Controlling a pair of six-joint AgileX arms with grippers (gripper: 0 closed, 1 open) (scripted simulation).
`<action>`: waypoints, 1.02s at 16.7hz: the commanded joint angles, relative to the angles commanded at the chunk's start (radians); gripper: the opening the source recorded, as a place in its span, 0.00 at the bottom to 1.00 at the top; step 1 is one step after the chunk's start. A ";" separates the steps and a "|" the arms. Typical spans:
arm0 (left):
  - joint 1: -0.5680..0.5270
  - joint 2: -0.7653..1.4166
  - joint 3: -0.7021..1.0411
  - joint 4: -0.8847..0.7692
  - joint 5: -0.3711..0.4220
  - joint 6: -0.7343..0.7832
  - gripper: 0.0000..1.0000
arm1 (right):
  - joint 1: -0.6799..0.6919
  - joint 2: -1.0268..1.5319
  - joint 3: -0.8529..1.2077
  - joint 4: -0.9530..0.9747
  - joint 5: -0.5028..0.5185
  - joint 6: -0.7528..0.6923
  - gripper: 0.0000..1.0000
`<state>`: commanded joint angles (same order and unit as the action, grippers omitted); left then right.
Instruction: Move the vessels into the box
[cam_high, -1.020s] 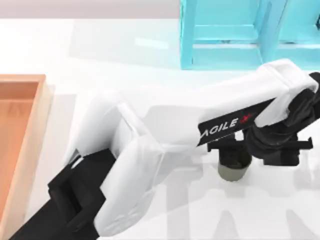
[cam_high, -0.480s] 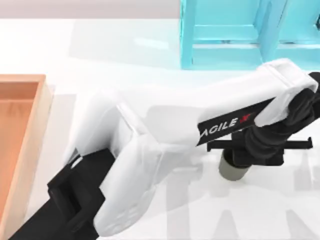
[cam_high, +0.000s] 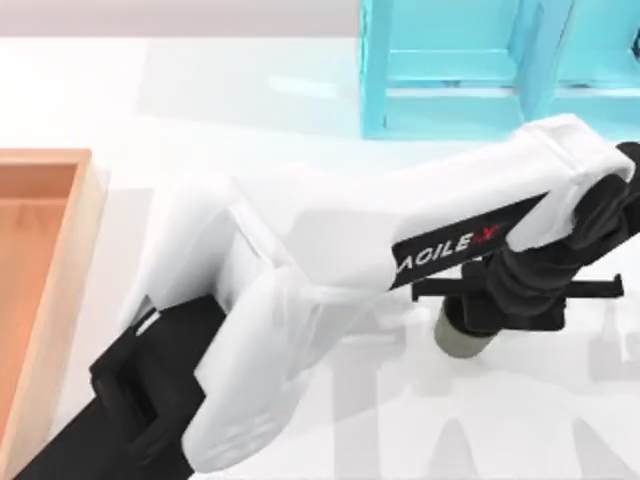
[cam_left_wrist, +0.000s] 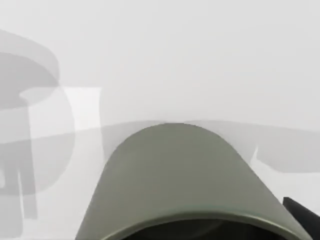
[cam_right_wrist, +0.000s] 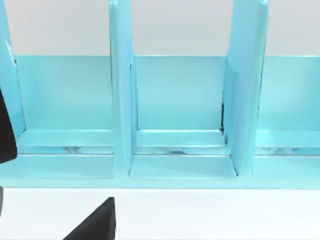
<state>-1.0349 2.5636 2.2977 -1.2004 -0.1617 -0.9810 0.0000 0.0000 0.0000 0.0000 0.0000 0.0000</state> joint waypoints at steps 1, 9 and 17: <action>0.007 -0.024 -0.023 -0.002 0.000 0.009 0.00 | 0.000 0.000 0.000 0.000 0.000 0.000 1.00; 0.110 -0.396 -0.329 -0.043 0.008 0.105 0.00 | 0.000 0.000 0.000 0.000 0.000 0.000 1.00; 0.130 -0.432 -0.365 -0.050 0.010 0.128 0.00 | 0.000 0.000 0.000 0.000 0.000 0.000 1.00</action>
<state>-0.9046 2.1320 1.9324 -1.2507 -0.1515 -0.8530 0.0000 0.0000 0.0000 0.0000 0.0000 0.0000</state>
